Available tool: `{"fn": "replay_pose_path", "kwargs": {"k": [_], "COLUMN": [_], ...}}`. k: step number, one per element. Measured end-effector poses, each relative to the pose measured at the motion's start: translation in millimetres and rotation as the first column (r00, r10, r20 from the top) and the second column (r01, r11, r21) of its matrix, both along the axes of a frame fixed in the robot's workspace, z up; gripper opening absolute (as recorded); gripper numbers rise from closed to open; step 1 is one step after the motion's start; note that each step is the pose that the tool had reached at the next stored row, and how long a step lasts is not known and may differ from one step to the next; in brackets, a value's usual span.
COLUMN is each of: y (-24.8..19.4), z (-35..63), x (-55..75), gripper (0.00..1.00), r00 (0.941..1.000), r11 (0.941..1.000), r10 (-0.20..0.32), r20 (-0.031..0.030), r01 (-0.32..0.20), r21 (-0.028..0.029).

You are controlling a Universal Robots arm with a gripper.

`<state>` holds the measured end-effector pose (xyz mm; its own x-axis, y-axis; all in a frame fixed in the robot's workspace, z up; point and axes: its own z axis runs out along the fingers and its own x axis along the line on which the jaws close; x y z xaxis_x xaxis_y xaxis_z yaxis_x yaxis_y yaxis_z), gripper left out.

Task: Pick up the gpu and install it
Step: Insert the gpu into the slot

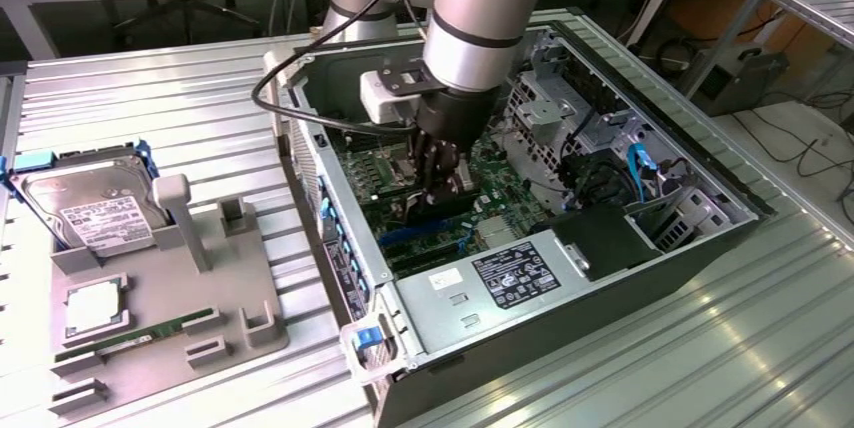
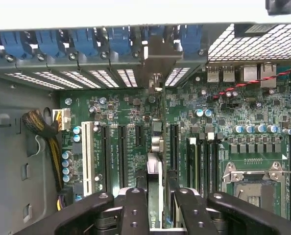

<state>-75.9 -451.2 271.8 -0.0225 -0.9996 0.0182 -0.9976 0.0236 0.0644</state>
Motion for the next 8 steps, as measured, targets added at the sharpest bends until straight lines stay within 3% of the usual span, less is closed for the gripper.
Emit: {"fn": "replay_pose_path", "kwargs": {"k": [1,2,3,8], "y": [0.5,5.7,6.9,7.0], "z": [-13.8,-16.4,-15.9,-18.7], "x": [0.1,0.2,0.0,0.7], "gripper": [0.26,0.26,0.26,0.26], "r00": [0.9998,0.9995,0.9994,0.9994], "r11": [1.0,0.9999,0.9999,0.9999], "r10": [-0.006,-0.011,-0.011,-0.011], "r20": [-0.0185,-0.0291,-0.032,-0.033], "r01": [0.006,0.01,0.011,0.01], "r21": [-0.006,-0.0049,-0.0063,-0.0062]}}
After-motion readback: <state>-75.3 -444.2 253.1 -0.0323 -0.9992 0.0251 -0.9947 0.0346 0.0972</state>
